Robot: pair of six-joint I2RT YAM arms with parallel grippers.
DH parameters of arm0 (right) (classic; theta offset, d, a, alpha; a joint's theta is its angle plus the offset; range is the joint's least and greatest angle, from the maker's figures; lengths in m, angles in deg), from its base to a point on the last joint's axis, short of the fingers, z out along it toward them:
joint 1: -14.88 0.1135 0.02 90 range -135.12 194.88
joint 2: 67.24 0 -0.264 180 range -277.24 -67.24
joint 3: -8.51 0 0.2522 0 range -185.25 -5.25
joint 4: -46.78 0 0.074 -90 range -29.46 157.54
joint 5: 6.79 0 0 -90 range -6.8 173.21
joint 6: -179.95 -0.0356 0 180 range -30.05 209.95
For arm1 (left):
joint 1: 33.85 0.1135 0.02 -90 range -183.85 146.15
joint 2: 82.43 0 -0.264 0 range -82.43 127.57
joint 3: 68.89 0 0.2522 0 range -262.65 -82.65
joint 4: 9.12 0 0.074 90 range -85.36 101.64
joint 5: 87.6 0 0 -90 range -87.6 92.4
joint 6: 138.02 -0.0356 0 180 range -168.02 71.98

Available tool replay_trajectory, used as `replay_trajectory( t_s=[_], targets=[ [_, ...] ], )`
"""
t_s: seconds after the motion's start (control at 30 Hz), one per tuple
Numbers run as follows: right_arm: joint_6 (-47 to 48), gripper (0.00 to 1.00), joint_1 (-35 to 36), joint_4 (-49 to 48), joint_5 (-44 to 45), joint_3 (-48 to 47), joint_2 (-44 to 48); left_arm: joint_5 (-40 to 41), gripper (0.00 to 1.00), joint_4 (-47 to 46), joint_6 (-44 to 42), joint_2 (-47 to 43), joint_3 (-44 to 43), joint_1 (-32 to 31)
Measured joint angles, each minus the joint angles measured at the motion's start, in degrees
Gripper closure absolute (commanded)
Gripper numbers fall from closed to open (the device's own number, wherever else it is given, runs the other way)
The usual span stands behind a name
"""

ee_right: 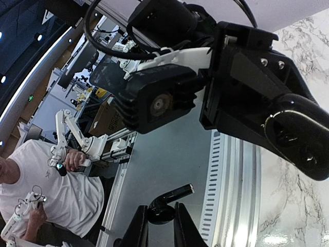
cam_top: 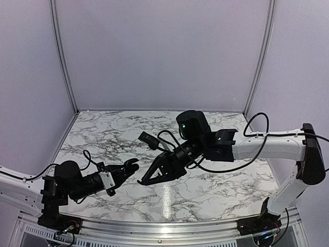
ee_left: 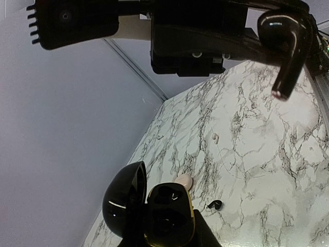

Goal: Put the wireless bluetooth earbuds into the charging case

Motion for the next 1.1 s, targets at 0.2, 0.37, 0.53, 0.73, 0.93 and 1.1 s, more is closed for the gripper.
replay_trajectory(
  t_s=[0.2,0.37,0.53,0.73,0.93,1.1],
  targets=[
    [-9.33,0.93,0.15,-7.13,0.63,0.85,-1.31,0.66,1.00,-0.02,-0.59,0.04,-0.09,-0.57],
    [-15.10,0.93,0.22,-12.20,1.77,0.98,-1.55,1.22,1.00,-0.04,-0.59,0.02,-0.09,-0.92],
    [-18.71,0.93,0.22,-14.23,3.17,0.98,-2.12,1.62,1.00,-0.09,-0.59,-0.24,-0.09,-1.25],
    [-20.35,0.93,0.20,-14.88,4.55,0.98,-2.99,2.03,1.00,-0.57,-0.57,-0.70,-0.09,-1.40],
    [-21.81,0.93,0.20,-17.16,5.14,0.98,-4.74,2.12,1.00,-0.83,-0.57,-0.70,-0.09,-1.44],
    [-22.62,0.93,0.20,-18.36,5.64,0.98,-6.03,2.12,1.00,-0.85,-0.55,-0.90,-0.09,-1.46]
  ],
)
